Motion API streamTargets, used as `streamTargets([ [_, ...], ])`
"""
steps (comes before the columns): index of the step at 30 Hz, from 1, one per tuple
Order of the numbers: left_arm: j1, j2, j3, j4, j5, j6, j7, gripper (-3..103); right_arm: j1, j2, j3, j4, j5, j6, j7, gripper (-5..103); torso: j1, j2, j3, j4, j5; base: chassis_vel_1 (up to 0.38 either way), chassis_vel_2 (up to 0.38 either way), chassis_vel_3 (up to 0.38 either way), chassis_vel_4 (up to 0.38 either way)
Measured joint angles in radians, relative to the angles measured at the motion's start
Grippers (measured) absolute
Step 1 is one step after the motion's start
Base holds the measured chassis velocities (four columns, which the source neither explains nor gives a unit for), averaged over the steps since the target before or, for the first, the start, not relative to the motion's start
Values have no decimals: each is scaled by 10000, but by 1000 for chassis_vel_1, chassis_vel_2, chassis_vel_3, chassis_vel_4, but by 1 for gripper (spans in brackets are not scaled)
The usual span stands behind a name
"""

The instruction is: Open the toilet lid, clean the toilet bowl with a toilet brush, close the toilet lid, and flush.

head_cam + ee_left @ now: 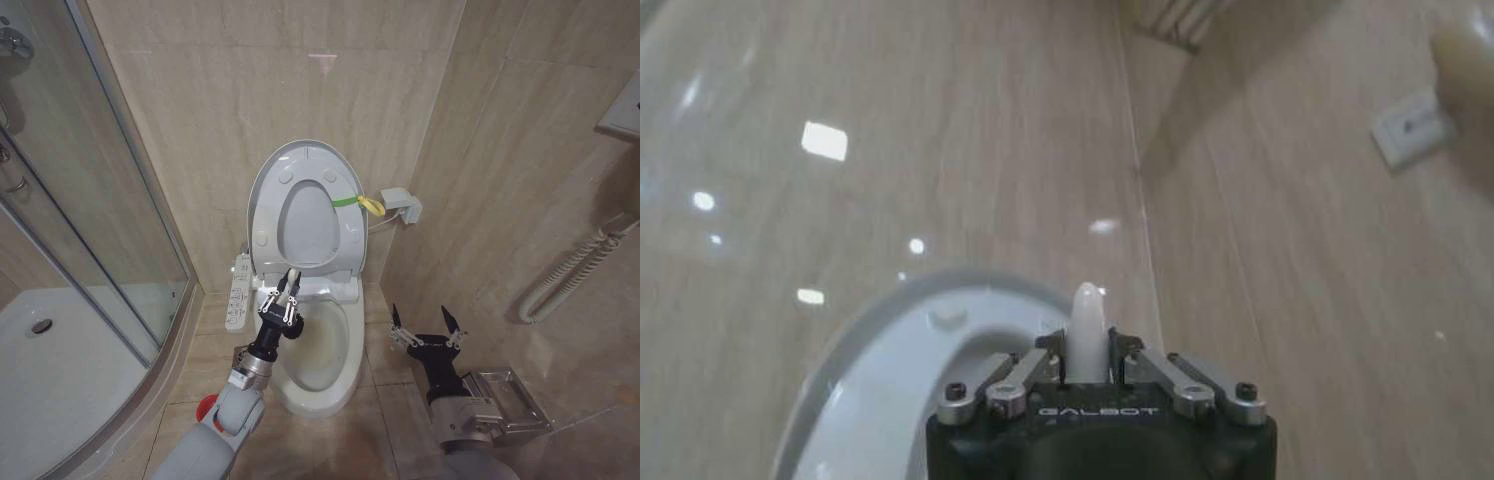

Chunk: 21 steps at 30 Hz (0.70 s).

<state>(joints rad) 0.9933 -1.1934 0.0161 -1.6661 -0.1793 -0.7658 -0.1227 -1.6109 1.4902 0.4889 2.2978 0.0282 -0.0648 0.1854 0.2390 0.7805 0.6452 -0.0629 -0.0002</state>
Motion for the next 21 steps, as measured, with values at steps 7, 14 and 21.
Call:
streamTargets([
  [7,1352,522,-950,-1974,336,485,-611,21,0,0,0,0,0,0,0,100,0,0,-1,1,1,0,0,0,0],
  [14,3012,690,-2144,-3032,530,636,-1213,21,0,0,0,0,0,0,0,100,-1,0,-1,1,1,0,0,0,0],
  [21,4038,472,-3363,-3163,1199,421,-1708,21,0,0,0,0,0,0,0,100,-1,0,0,0,0,0,0,0,0],
])
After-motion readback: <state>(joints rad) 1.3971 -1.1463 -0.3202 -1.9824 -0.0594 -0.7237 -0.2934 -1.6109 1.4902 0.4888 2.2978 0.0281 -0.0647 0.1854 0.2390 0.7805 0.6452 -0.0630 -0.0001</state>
